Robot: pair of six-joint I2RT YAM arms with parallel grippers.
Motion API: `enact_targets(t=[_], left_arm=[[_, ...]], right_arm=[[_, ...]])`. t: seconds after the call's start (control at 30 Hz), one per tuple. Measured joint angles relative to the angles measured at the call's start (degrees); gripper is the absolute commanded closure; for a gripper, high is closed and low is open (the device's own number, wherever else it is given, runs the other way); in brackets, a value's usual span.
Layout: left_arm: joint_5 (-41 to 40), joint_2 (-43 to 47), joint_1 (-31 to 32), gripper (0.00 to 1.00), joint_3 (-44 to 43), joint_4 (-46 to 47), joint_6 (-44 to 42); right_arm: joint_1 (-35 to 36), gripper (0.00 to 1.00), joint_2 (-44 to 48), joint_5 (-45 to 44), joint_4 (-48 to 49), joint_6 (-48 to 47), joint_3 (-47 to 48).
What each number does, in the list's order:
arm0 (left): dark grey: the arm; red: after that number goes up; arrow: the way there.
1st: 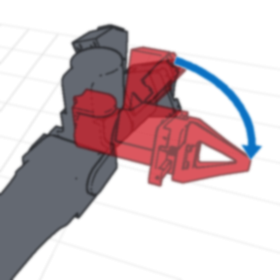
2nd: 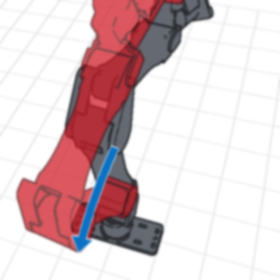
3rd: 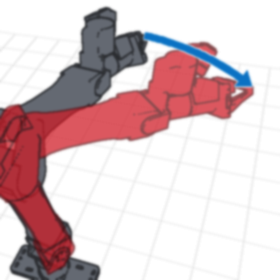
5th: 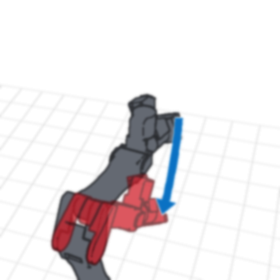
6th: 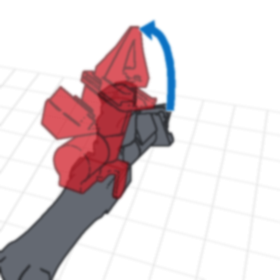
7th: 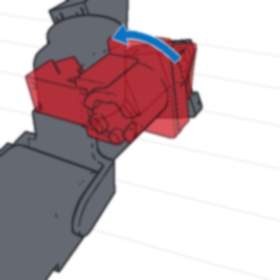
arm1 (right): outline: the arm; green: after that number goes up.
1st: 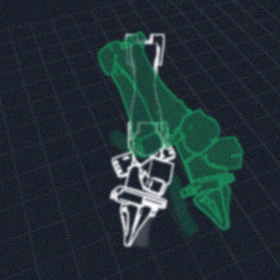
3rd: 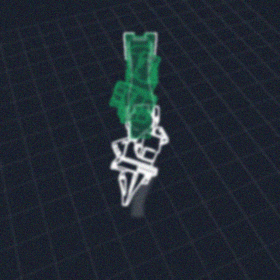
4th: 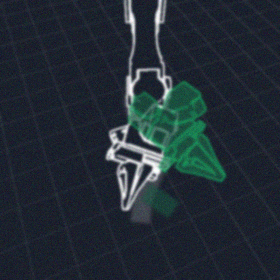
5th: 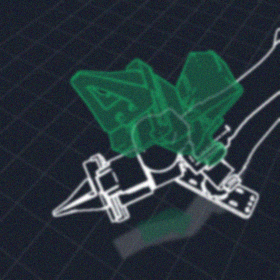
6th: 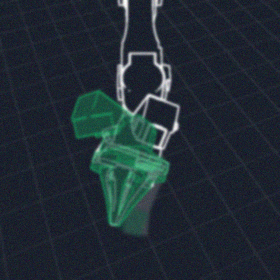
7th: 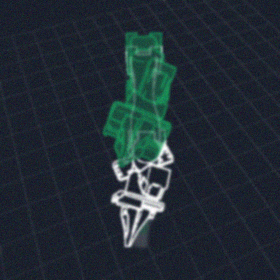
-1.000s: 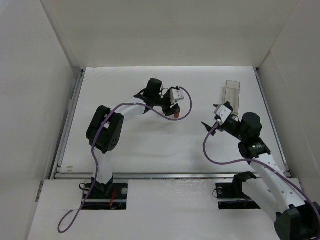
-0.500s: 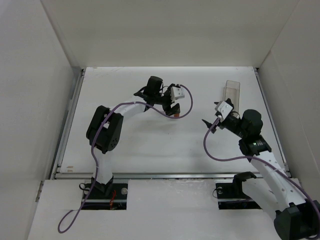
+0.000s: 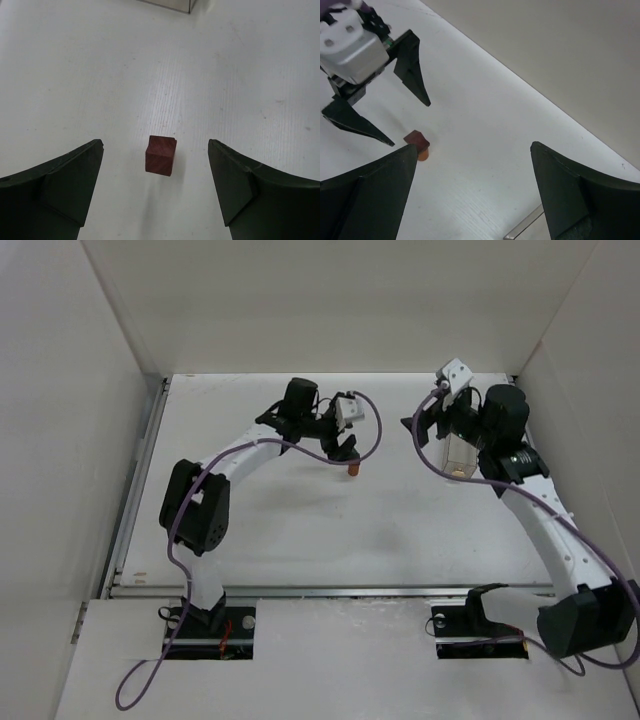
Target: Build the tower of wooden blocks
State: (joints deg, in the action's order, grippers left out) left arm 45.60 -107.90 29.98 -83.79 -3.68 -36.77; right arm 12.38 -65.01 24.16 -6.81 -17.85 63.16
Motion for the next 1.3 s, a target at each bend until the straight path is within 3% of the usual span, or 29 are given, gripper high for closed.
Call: enact_targets(t=[0.13,0.3,0.53,0.83,1.3], left_arm=[[-0.2,3.3,-2.8,0.15,-1.7,-0.3,5.8],[-7.9,9.6,-10.2,0.15,-1.4,-1.6,11.8],[-20.1,22.0,-17.3,0.15,10.2,-2.8,12.4],[-23.8,27.7,-17.4,0.15,22.4,-3.4,12.6],[-25.4,27.7,-17.7,0.14,23.4,-0.5,13.3]], right_arm=[[0.0,0.00,-7.1,4.1,-2.2,-2.7,5.9],[1.3,0.16,-19.9,9.6,-7.5,-9.5,13.6],[7.3,0.30,-36.6,12.8,-17.9,-20.8,21.5],[10.6,0.30,-42.3,13.7,-24.8,-29.1,25.1],[12.4,0.39,-46.0,11.7,-26.1,-31.9,26.5]])
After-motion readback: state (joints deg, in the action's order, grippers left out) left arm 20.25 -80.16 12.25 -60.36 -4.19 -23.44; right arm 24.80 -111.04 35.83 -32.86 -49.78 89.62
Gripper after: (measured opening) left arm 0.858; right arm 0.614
